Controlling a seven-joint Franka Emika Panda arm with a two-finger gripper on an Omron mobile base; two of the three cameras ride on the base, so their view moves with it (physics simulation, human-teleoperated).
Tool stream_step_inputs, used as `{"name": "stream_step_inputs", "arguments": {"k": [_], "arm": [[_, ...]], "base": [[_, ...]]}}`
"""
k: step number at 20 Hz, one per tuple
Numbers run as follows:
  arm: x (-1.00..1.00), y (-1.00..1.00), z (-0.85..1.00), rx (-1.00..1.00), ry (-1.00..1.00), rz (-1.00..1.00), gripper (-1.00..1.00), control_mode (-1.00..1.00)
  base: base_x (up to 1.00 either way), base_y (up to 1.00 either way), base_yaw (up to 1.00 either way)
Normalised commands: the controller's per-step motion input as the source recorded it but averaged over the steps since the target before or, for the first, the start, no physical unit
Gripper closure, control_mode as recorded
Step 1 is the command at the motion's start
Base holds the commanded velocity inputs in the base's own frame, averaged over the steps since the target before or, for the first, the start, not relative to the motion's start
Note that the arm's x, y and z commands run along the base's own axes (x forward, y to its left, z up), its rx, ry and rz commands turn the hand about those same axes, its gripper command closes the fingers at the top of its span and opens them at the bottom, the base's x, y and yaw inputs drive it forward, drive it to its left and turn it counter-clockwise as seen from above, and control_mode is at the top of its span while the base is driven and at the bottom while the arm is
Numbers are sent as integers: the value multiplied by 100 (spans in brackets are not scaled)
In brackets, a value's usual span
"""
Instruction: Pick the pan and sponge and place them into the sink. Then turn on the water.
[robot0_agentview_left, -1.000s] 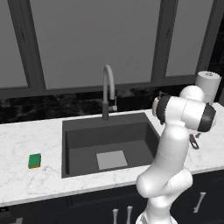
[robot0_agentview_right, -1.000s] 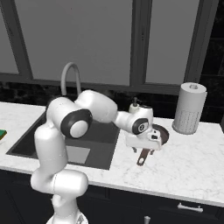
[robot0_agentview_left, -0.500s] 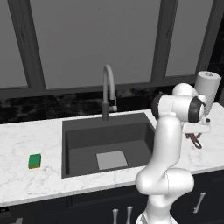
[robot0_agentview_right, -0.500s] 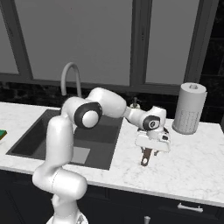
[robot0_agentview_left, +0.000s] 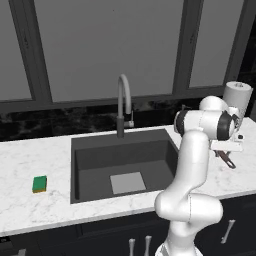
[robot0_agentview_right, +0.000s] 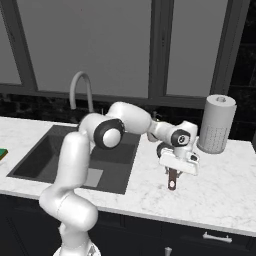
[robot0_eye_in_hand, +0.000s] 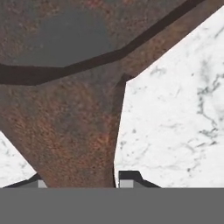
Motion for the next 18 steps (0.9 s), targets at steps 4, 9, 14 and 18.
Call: {"name": "stream_step_inputs", "arguments": {"k": [4, 9, 14, 18], "arm": [[-9, 36, -1, -7, -25, -4, 100, -100], [-4, 45, 7, -14, -37, 0, 100, -100], [-9, 33, 21, -17, -38, 0, 100, -100], [-35, 19, 38, -17, -39, 0, 100, -100]], "base": [[0, 0, 0], [0, 0, 0], [0, 0, 0], [0, 0, 0]]}}
